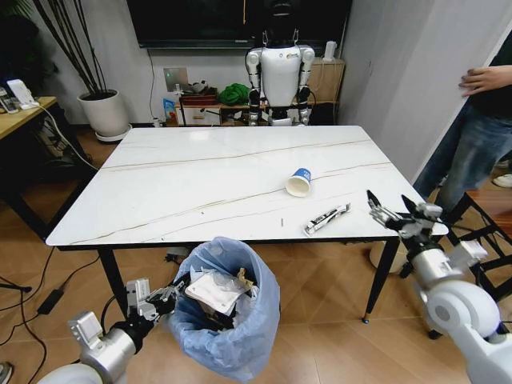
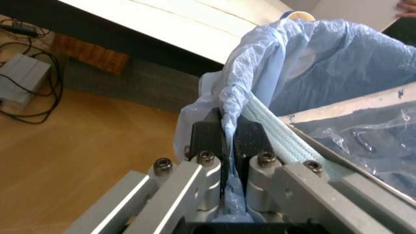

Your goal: Pick up the trash bin and place the trash from the table into it.

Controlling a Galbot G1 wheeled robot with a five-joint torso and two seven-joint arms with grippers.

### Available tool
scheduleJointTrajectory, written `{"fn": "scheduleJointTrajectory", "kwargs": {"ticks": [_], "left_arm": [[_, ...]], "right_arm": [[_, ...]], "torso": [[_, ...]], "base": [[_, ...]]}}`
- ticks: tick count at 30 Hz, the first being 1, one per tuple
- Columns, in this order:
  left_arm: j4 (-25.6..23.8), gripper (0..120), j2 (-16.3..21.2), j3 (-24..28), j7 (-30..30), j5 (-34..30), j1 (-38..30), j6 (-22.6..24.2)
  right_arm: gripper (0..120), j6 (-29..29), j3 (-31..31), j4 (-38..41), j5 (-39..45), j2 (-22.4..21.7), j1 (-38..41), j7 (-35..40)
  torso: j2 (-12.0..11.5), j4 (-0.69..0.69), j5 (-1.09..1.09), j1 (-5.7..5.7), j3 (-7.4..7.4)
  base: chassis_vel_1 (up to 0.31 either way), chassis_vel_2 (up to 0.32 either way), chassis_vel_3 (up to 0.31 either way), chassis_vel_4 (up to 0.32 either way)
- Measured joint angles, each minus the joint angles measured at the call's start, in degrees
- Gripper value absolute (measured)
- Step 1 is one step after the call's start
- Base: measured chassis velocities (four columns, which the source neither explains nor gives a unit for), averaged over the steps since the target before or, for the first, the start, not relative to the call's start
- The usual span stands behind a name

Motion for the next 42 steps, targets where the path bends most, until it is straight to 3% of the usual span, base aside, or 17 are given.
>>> {"fn": "scheduleJointTrajectory", "kwargs": {"ticks": [6, 8, 11, 13, 20, 42], "left_arm": [[0.3, 0, 3.6, 0.5, -0.5, -1.6, -0.6, 0.2], [0.3, 0, 3.7, 0.3, -0.5, -1.6, -0.4, 0.2], [0.2, 0, 3.5, 0.0, -0.5, -1.6, 0.1, 0.2], [0.2, 0, 3.5, 0.0, -0.5, -1.6, 0.1, 0.2], [1.2, 0, 4.6, 0.6, -0.6, -2.2, -1.1, 0.2], [3.0, 0, 5.6, 1.3, -1.0, -3.3, -3.0, 0.3]], "right_arm": [[100, -4.4, -7.9, 0.7, 10.8, -6.4, 8.7, 9.3], [100, -4.9, -9.9, 0.1, 11.6, -6.4, 10.7, 10.9], [100, -6.3, -19.1, -3.6, 14.4, -4.7, 19.5, 17.1], [100, -7.1, -22.1, -5.6, 15.2, -3.8, 22.7, 19.3], [100, -9.4, -23.9, -7.9, 16.4, -3.4, 24.0, 22.4], [100, -9.9, -36.5, -14.7, 17.2, -1.9, 32.8, 23.2]], "torso": [[0.0, -0.06, 0.01, 0.0, 0.0], [0.0, -0.05, 0.02, 0.0, 0.0], [0.0, 0.01, 0.03, 0.0, 0.01], [0.0, 0.02, 0.01, 0.01, 0.01], [0.0, -0.05, 0.0, 0.01, 0.01], [0.0, -0.01, 0.01, 0.0, 0.0]], "base": [[0.0, 0.0, 0.0, 0.0], [0.0, 0.0, 0.0, 0.0], [0.0, 0.0, 0.0, 0.0], [0.0, 0.0, 0.0, 0.0], [0.0, 0.0, 0.0, 0.0], [0.0, 0.0, 0.0, 0.0]]}}
